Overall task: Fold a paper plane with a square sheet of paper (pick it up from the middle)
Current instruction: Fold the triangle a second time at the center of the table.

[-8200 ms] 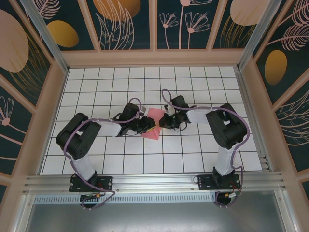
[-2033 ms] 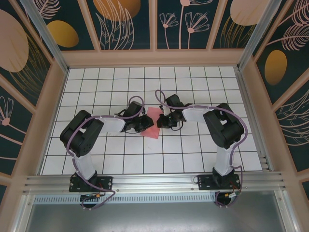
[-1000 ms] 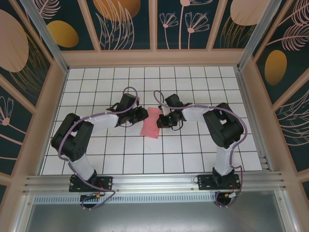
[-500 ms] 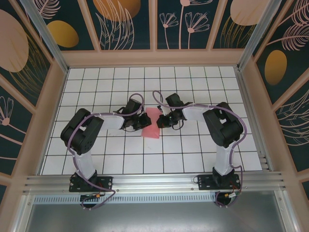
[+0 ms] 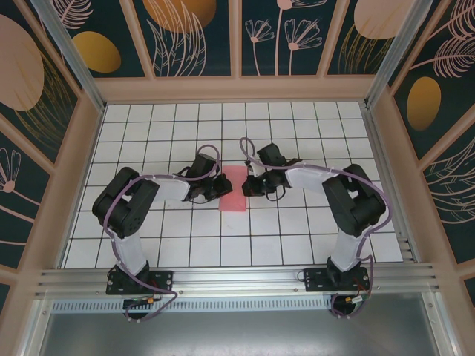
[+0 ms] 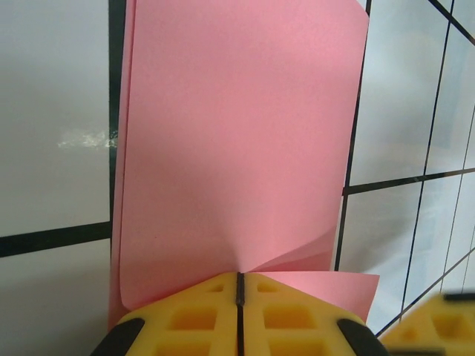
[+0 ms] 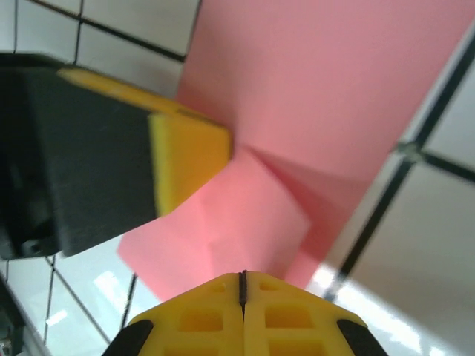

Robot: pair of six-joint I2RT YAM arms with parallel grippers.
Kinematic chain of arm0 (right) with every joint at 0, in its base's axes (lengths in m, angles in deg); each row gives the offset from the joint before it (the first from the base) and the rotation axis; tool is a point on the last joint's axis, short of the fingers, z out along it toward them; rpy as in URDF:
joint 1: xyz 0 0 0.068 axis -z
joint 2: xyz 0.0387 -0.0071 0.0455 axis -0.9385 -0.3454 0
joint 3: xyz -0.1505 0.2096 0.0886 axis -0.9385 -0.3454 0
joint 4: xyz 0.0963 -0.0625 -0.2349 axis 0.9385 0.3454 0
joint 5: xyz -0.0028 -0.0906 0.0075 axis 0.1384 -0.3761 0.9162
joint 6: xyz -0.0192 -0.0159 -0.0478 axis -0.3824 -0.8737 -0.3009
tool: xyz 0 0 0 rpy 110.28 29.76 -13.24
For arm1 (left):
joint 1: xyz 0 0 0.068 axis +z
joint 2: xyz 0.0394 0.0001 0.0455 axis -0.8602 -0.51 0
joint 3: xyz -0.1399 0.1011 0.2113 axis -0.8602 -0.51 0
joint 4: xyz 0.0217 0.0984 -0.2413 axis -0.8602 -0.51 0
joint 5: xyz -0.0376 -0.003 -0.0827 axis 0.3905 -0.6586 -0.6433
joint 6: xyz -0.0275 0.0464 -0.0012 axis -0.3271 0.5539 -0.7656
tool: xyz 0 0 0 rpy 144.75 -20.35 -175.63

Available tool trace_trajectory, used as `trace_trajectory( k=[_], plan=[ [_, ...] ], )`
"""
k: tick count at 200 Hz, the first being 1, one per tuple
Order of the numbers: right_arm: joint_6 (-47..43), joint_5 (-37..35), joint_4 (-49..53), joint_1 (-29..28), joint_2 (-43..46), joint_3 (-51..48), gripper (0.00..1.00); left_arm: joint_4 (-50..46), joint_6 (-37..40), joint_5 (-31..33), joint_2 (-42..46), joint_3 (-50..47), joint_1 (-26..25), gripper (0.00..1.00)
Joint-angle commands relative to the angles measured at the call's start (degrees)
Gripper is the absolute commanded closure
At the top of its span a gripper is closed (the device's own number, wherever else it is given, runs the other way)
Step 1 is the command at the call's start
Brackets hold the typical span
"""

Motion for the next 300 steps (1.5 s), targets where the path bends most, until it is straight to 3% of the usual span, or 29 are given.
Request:
trace_trajectory(
  k=[1,75,185,300],
  plan=[
    [2.78,-0.49,-0.04,-3.63,0.89,-1.34,0.93,-4.5,-0.86,3.39,-2.48,-2.22,-0.74,0.9],
    [3.59,-5.57,1.93,-5.55,-2.48,0.01,0.94,-4.98,-1.41,4.14,-2.88,-2.3,-0.82,0.9],
    [0.35,-7.74,6.73,-5.09,-3.62,0.22,0.94,-6.63,-1.94,5.84,-3.59,-2.04,-0.84,0.9],
    [1.04,-0.13,2.79,-0.67,3.73,-10.98,0.95,-7.23,-1.91,5.9,-3.78,-1.75,-0.82,0.91]
  ],
)
